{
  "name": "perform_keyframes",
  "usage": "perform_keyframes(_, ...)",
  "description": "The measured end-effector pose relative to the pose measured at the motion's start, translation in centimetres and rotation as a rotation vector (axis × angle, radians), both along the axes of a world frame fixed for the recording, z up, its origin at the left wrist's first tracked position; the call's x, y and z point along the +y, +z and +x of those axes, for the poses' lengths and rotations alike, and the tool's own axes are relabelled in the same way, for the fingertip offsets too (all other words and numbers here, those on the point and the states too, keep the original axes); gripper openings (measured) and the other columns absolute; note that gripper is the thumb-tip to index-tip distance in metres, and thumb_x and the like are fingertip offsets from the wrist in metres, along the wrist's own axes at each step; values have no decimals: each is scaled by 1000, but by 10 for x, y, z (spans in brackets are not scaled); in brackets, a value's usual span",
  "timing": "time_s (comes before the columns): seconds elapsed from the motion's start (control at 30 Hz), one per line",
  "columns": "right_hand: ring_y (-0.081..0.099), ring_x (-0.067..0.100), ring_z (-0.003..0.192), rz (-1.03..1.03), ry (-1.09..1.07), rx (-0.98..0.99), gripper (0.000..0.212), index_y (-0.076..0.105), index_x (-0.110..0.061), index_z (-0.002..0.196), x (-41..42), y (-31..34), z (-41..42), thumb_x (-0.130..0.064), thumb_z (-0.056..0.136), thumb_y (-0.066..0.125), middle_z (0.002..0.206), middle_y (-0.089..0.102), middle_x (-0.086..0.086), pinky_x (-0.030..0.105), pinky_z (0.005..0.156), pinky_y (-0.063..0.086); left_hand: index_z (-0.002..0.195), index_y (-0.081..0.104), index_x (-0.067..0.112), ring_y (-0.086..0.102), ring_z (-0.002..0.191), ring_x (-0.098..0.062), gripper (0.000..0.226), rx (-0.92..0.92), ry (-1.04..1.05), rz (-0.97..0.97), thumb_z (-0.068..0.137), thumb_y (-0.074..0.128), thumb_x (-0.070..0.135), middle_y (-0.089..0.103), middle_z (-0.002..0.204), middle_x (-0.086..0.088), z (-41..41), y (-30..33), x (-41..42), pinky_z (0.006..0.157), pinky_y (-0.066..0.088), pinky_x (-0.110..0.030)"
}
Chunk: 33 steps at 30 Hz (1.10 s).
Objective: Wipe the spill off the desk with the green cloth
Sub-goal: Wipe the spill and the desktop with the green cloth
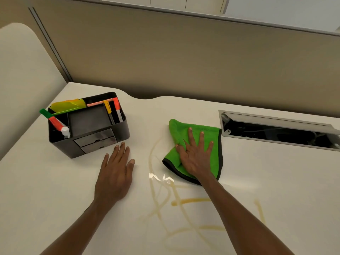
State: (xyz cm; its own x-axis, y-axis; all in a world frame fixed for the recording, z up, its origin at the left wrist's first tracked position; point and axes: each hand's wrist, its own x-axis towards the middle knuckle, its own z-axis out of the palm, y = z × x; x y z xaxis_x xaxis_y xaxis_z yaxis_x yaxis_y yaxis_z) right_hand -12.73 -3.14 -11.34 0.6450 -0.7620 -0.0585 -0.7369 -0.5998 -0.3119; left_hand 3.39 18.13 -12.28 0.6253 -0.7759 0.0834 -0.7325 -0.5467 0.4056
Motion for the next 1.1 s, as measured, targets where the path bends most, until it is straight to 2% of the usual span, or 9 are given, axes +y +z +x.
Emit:
perform_keyframes(0.1,-15,31,151,-4,46,3,71,39,-42,148,5,1,13,-68,90,8,166,-8,-13,65,114,-16,154,25,15,7,152,-9,63,-14,-1,-9,98,15,45,13,164,5,0,1,0,125,7,-38)
perform_keyframes(0.27,-18,35,150,-37,170,65,58,16,-53,151,17,3,30,-64,95,14,166,-9,-13,71,111,-15,153,26,13,10,152,-11,65,2,-3,-45,98,15,46,17,164,2,1,-3,1,125,7,-37)
perform_keyframes(0.37,-20,36,149,-68,244,103,56,10,-54,151,26,2,36,-64,96,16,165,-13,-15,73,109,-16,153,28,12,14,151,-9,65,58,13,-115,98,17,46,22,163,2,3,-5,3,124,7,-35)
perform_keyframes(0.47,-21,36,149,-94,311,129,57,7,-57,150,36,2,37,-66,95,14,164,-15,-16,73,108,-18,152,32,13,20,149,-7,64,201,57,-230,98,20,46,29,161,3,3,-3,3,124,10,-32)
perform_keyframes(0.57,-20,35,150,-107,368,125,57,6,-59,149,57,1,34,-67,93,14,164,-14,-18,71,107,-20,151,35,22,27,146,-7,56,393,141,-335,100,24,45,34,158,7,2,2,7,119,11,-22)
perform_keyframes(0.67,-20,32,150,-95,409,107,57,10,-60,149,79,2,27,-66,92,16,163,-11,-20,70,107,-21,150,37,18,32,145,-11,52,448,140,-394,103,29,39,38,157,1,-1,10,14,120,18,-26)
perform_keyframes(0.77,-20,30,150,-82,444,98,57,13,-59,149,96,4,19,-65,92,17,163,-10,-21,70,107,-22,148,40,10,35,144,-13,54,448,138,-471,101,31,37,42,154,-6,-9,14,30,117,24,-24)
perform_keyframes(0.87,-20,30,151,-87,474,96,58,13,-58,149,113,5,9,-66,91,15,164,-9,-20,70,108,-21,148,39,10,34,145,-15,56,409,153,-462,100,29,38,41,155,-6,-19,10,47,119,24,-26)
perform_keyframes(1.1,-19,32,151,-128,484,99,60,7,-58,149,139,3,-9,-69,91,16,165,-8,-16,73,109,-15,154,24,14,15,151,-10,67,260,145,-243,98,15,50,23,163,-1,-25,-4,60,121,6,-25)
